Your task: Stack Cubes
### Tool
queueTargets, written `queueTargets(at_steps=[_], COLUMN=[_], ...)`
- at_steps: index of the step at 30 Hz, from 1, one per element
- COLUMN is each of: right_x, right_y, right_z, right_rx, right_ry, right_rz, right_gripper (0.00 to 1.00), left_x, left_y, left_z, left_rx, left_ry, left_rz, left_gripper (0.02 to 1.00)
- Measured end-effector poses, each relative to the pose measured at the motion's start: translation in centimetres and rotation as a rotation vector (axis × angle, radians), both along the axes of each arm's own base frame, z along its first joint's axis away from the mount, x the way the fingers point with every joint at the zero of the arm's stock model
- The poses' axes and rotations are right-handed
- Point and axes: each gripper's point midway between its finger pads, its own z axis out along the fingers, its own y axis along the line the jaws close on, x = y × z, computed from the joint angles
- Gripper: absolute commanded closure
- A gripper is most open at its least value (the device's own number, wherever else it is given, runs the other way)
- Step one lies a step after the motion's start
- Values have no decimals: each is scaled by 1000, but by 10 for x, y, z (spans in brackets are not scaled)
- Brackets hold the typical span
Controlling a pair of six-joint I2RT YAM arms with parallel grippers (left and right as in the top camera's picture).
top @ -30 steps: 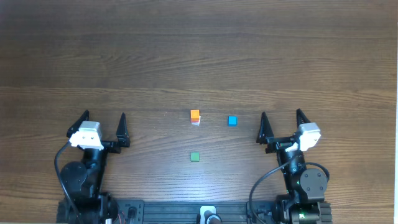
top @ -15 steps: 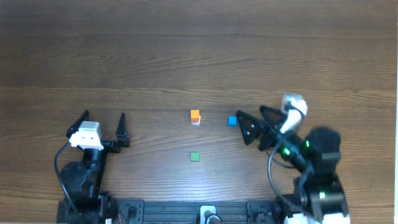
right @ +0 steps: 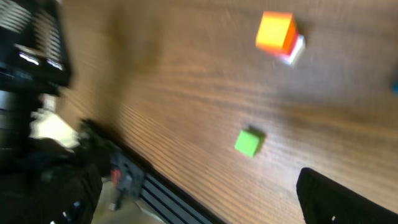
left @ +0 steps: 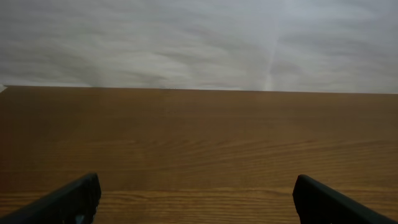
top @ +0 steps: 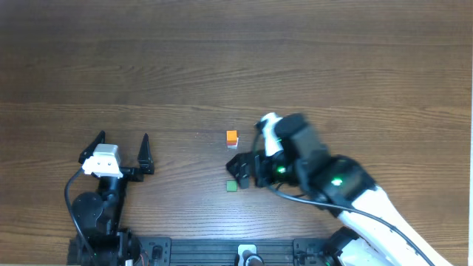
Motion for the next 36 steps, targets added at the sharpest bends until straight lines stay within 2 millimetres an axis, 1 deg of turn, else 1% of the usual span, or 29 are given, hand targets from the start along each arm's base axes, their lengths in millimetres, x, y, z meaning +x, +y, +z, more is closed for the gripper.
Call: queueTargets(at_steps=[1, 4, 6, 12, 15, 19, 24, 31, 36], right_x=[-6, -18, -25, -35, -35, -27, -21, -22, -21], right_y=[4, 8, 7, 14, 18, 27, 33, 30, 28], right_z=[-10, -35, -48, -78, -85, -94, -109, -131, -136], right_rx=[-47, -168, -241, -395, -432, -478, -527, -590, -602], right_ry=[21, 67, 89, 81, 78, 82, 105, 149, 163], right_rz=[3, -5, -22, -52, -61, -101, -134, -181, -201], right_gripper=[7, 9, 9, 7, 9, 9, 14, 29, 47], left_x=[0, 0, 0, 0, 0, 0, 0, 0, 0], left_y=[0, 0, 0, 0, 0, 0, 0, 0, 0], left_z=[0, 0, 0, 0, 0, 0, 0, 0, 0], left_rx=[0, 0, 0, 0, 0, 0, 0, 0, 0], left_ry=[0, 0, 0, 0, 0, 0, 0, 0, 0], left_rz=[0, 0, 0, 0, 0, 0, 0, 0, 0], left_gripper=[23, 20, 20, 23, 18, 20, 20, 18, 18])
